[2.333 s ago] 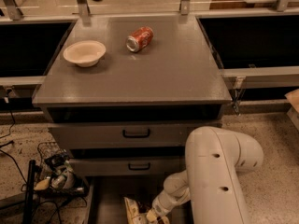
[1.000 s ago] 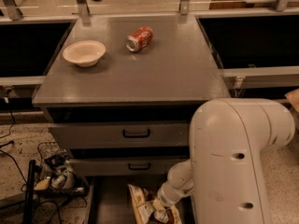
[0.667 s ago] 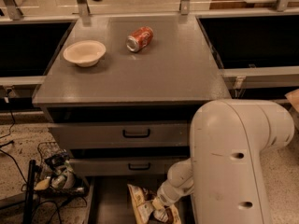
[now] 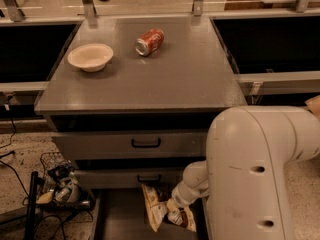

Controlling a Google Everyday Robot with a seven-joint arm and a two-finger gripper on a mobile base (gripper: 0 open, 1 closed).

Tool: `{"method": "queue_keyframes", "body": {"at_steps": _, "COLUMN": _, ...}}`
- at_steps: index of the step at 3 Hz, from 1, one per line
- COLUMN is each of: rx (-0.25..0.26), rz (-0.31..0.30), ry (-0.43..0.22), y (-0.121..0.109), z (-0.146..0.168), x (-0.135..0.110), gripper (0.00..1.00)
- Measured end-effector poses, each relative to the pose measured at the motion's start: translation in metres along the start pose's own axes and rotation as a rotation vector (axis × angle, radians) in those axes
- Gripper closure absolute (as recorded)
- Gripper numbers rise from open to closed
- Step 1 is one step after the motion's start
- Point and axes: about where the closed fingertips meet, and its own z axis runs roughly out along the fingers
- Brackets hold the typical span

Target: Pick brown chip bag from bottom drawer and place on counter

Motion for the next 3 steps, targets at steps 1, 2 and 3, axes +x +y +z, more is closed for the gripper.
{"method": "queue_keyframes", "body": {"at_steps": 1, "rx": 0.092, "rz": -0.038, "ry": -0.007, "y": 0.021, "z": -0.077, "x": 0.015, "gripper": 1.00}}
{"method": "queue_keyframes", "body": {"at_steps": 2, "rx": 0.090, "rz": -0.039, "ry": -0.004, "y": 0.021, "z": -0.077, "x": 0.014, "gripper": 1.00}}
{"method": "queue_keyframes", "body": {"at_steps": 3, "rx": 0.119, "rz": -0.080, "ry": -0.004, "y": 0.026, "z": -0.111, "x": 0.006, "gripper": 1.00}}
